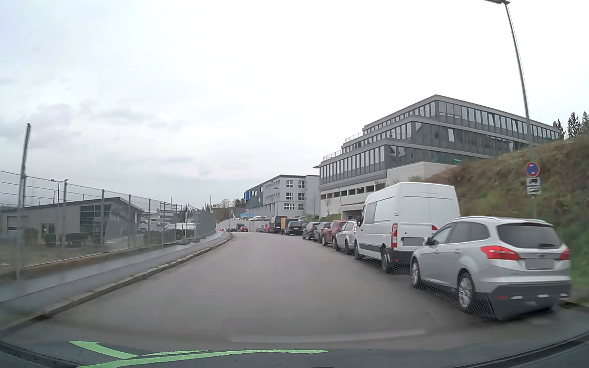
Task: Follow the waypoints while adhering to traffic rules and regulations
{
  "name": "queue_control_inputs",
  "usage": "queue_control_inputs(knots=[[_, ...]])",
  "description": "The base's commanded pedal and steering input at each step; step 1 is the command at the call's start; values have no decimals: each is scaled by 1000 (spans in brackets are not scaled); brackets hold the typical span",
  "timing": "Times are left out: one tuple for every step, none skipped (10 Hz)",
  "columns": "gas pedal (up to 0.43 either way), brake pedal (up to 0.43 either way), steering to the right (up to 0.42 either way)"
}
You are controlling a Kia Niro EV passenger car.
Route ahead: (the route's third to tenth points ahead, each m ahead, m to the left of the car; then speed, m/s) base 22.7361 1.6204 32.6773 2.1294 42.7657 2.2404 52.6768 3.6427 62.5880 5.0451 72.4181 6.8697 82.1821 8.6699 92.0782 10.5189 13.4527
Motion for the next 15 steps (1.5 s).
queue_control_inputs(knots=[[138,0,-11],[138,0,-12],[138,0,-12],[138,0,-11],[138,0,-12],[138,0,-11],[138,0,-12],[138,0,-12],[138,0,-12],[130,0,-12],[130,0,-12],[130,0,-13],[118,0,-14],[118,0,-14],[118,0,-16]])
